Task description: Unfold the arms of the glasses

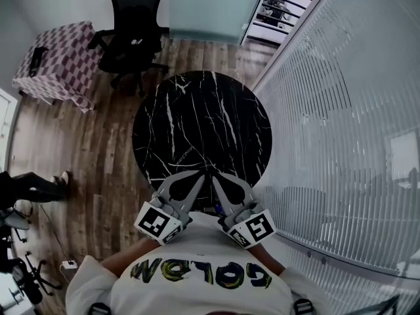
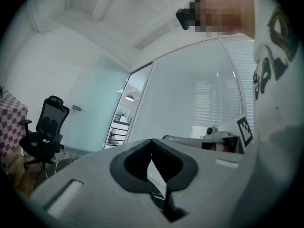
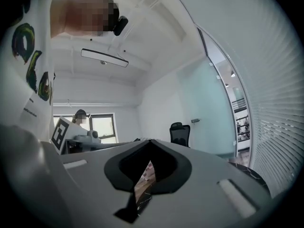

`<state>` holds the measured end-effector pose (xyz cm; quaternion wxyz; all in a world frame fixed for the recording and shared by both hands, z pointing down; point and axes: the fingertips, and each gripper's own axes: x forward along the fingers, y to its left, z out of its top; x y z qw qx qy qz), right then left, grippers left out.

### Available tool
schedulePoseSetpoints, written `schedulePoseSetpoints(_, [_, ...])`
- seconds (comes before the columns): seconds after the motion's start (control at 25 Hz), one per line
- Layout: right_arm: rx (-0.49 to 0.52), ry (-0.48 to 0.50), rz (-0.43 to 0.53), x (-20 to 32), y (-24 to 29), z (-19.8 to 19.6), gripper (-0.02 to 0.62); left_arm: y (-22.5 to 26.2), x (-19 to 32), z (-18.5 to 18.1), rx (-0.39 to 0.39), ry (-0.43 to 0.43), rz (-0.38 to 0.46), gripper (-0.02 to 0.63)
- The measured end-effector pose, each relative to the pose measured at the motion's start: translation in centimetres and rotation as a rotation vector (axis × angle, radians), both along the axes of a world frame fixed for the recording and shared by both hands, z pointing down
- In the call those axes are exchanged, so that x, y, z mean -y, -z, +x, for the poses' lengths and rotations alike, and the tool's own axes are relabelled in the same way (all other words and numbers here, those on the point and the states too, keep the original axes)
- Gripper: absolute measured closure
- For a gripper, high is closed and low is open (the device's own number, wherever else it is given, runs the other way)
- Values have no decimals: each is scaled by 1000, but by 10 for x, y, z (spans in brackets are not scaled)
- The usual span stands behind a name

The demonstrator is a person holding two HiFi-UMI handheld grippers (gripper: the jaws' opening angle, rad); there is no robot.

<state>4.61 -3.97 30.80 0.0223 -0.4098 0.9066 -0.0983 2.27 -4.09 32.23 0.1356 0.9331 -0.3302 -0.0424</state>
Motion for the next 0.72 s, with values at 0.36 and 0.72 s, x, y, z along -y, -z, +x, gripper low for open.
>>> schedulePoseSetpoints(0.36, [-4, -7, 49, -4, 9, 3, 594, 3, -2, 3, -12, -20, 19, 604])
schedulePoseSetpoints(0.72, [6, -8, 8, -7, 4, 1, 594, 0, -5, 9, -19, -38, -3, 604])
